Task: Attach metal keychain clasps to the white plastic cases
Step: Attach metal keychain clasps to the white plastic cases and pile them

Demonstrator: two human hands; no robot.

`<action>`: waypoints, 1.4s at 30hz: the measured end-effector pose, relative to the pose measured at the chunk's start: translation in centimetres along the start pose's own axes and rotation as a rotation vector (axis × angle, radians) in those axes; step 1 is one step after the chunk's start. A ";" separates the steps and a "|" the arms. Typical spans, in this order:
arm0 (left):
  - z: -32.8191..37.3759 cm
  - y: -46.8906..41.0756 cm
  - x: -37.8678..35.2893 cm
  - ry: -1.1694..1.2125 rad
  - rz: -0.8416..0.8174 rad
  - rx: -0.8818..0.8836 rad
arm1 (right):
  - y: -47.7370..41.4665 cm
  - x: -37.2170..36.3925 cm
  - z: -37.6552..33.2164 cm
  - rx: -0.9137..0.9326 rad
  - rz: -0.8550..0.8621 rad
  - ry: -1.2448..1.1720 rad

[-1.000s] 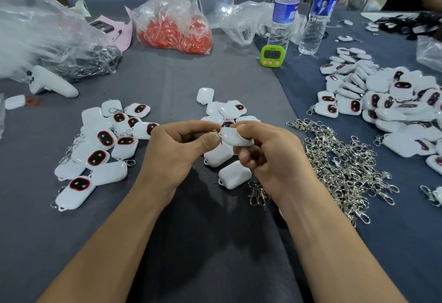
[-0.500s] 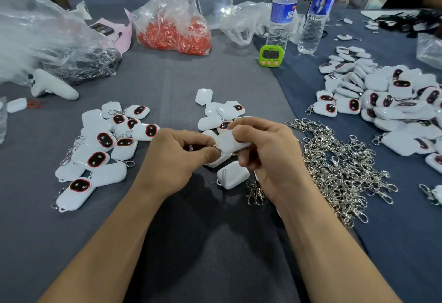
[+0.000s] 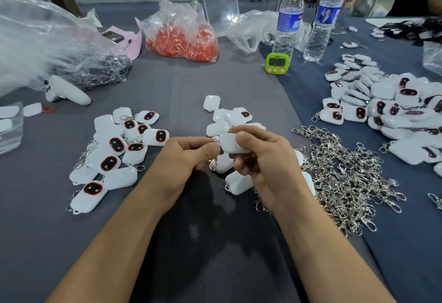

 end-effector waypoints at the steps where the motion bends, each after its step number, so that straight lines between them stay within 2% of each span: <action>1: 0.1 0.1 -0.2 0.029 -0.005 -0.004 | 0.0 0.0 0.0 -0.006 -0.001 -0.017; 3: 0.5 0.2 -0.3 -0.003 0.037 -0.058 | -0.1 0.2 -0.1 0.021 0.014 -0.017; 4: 0.7 0.2 -0.2 -0.108 0.089 -0.120 | -0.2 0.3 -0.1 0.046 0.028 -0.001; 6: 0.9 0.3 0.0 -0.468 0.199 -0.289 | -0.4 0.5 -0.3 0.117 0.054 0.055; 9: 1.7 1.2 -1.2 -0.988 0.213 -0.648 | -0.2 0.4 -0.4 0.298 0.079 0.266; 11: 1.5 1.7 -1.9 -1.140 0.230 -0.800 | 0.0 0.1 -0.6 0.384 0.084 0.366; 12: 1.5 1.8 -1.9 -1.111 0.261 -0.783 | 0.0 0.2 -0.6 0.381 0.086 0.340; 13: 1.4 1.8 -1.7 -1.020 0.291 -0.690 | -0.1 0.3 -0.7 0.344 0.085 0.269; 15: 0.7 1.3 -1.1 -0.685 0.281 -0.404 | -0.4 0.6 -1.0 0.229 0.078 0.103; 17: 0.3 1.0 -1.3 -0.361 0.201 -0.196 | -0.6 0.8 -1.0 0.110 0.058 -0.009; 19: 0.4 1.1 -1.8 -0.204 0.116 -0.117 | -0.7 0.7 -0.7 0.026 0.025 -0.066; 22: 0.8 1.5 -2.3 -0.113 0.068 -0.111 | -0.6 0.5 -0.6 0.005 -0.006 -0.068; 24: 1.1 1.6 -2.0 -0.162 0.093 -0.171 | -0.6 0.6 -0.6 0.026 0.007 -0.062; 26: 1.2 1.6 -1.6 -0.430 0.112 -0.288 | -0.7 0.8 -0.8 0.107 0.056 0.027; 29: 2.0 2.2 -1.8 -1.029 0.175 -0.657 | 0.6 -0.1 -1.0 0.447 0.073 0.471; 30: 2.4 2.5 -2.2 -1.138 0.182 -0.767 | 1.3 -0.7 -0.9 0.542 0.053 0.596; 32: 2.4 2.8 -2.3 -1.204 0.229 -0.859 | 1.8 -1.4 -0.7 0.616 0.050 0.682; 34: 1.4 2.3 -1.7 -1.105 0.292 -0.752 | 1.1 -0.9 -0.9 0.512 0.108 0.554; 35: 1.0 1.8 -1.2 -0.970 0.272 -0.592 | 0.6 -0.4 -1.0 0.411 0.137 0.432; 37: 0.4 1.0 -0.7 -0.554 0.212 -0.289 | -0.2 0.5 -1.1 0.192 0.166 0.183; 38: 0.5 0.9 -0.8 -0.385 0.183 -0.200 | -0.4 0.7 -1.0 0.112 0.166 0.103; 40: 0.5 0.8 -1.2 -0.185 0.147 -0.117 | -0.3 0.6 -0.7 0.018 0.138 0.014; 42: 0.6 0.9 -1.4 -0.093 0.142 -0.100 | -0.2 0.5 -0.6 -0.008 0.110 -0.014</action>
Point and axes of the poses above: each hand's wrist, its own y-axis away from the middle knuckle, its own x-axis out of the back of the hand, z = x × y, the point moved 4 cm from there along -y, towards the middle knuckle, and after that the axes turned 10 degrees about z, right-handed, at the moved point
